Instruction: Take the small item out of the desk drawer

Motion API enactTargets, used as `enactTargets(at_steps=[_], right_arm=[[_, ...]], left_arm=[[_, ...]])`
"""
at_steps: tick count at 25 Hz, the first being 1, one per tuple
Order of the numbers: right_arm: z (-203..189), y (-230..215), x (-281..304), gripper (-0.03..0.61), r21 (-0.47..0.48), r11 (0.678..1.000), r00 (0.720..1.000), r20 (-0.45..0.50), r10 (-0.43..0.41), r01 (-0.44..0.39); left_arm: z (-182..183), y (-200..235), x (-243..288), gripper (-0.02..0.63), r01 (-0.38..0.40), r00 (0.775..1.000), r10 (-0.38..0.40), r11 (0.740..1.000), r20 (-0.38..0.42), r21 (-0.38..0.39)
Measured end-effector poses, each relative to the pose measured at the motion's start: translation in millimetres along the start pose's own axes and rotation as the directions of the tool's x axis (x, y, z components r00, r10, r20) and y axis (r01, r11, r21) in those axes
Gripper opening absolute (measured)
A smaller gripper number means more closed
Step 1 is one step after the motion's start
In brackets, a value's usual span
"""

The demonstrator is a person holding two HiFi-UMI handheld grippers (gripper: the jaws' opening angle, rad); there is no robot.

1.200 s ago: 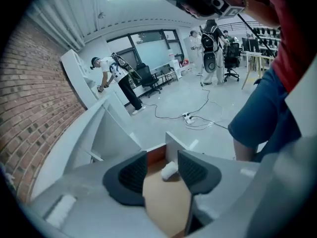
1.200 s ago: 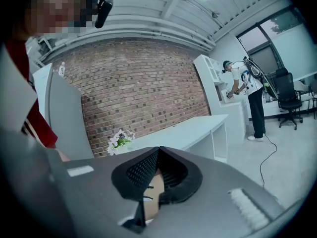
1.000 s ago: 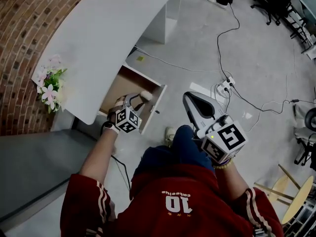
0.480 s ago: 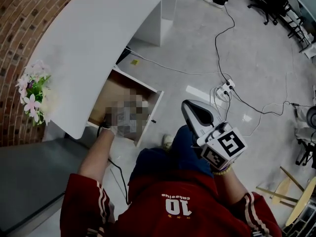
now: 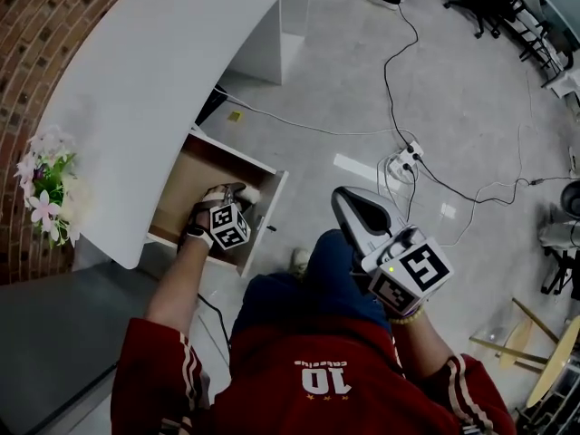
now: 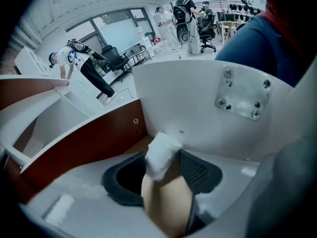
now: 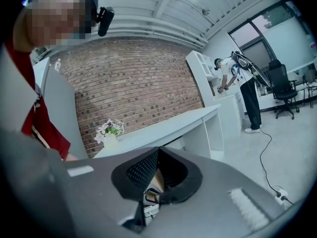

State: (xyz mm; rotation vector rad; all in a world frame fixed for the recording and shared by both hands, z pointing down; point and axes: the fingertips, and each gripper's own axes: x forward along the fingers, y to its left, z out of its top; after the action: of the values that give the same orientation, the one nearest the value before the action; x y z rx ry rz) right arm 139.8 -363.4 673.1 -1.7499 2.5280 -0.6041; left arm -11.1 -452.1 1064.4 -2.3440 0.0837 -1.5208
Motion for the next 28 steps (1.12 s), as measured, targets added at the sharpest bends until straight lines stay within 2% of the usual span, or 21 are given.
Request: enactTargets(at_steps=[11, 18, 22, 28], right_arm=[[5, -4, -25, 0.003, 0.03, 0.998, 0.998, -0.035, -0.054, 0.055], [12, -5, -29, 0.002, 0.035, 0.997, 0.997, -0.051, -0.062, 0.064], [25, 0, -29, 0.003, 0.037, 0.998, 0.997, -0.055, -0.055, 0.057], [56, 21, -37, 0.003, 0.033, 0.999, 0.996, -0.078, -0.032, 0.035]], left_arm=[[-4, -1, -1, 0.137, 0.007, 1.0, -0.008, 0.999, -0.025, -0.038], [2, 5, -13, 0.121, 0.023, 1.0, -0.024, 0.998, -0.017, -0.053], [9, 18, -32, 0.12, 0.005, 1.0, -0.005, 0.995, -0.005, -0.1], [33, 33, -83, 0.121, -0.011, 1.0, 0.013, 0.993, 0.02, -0.119]])
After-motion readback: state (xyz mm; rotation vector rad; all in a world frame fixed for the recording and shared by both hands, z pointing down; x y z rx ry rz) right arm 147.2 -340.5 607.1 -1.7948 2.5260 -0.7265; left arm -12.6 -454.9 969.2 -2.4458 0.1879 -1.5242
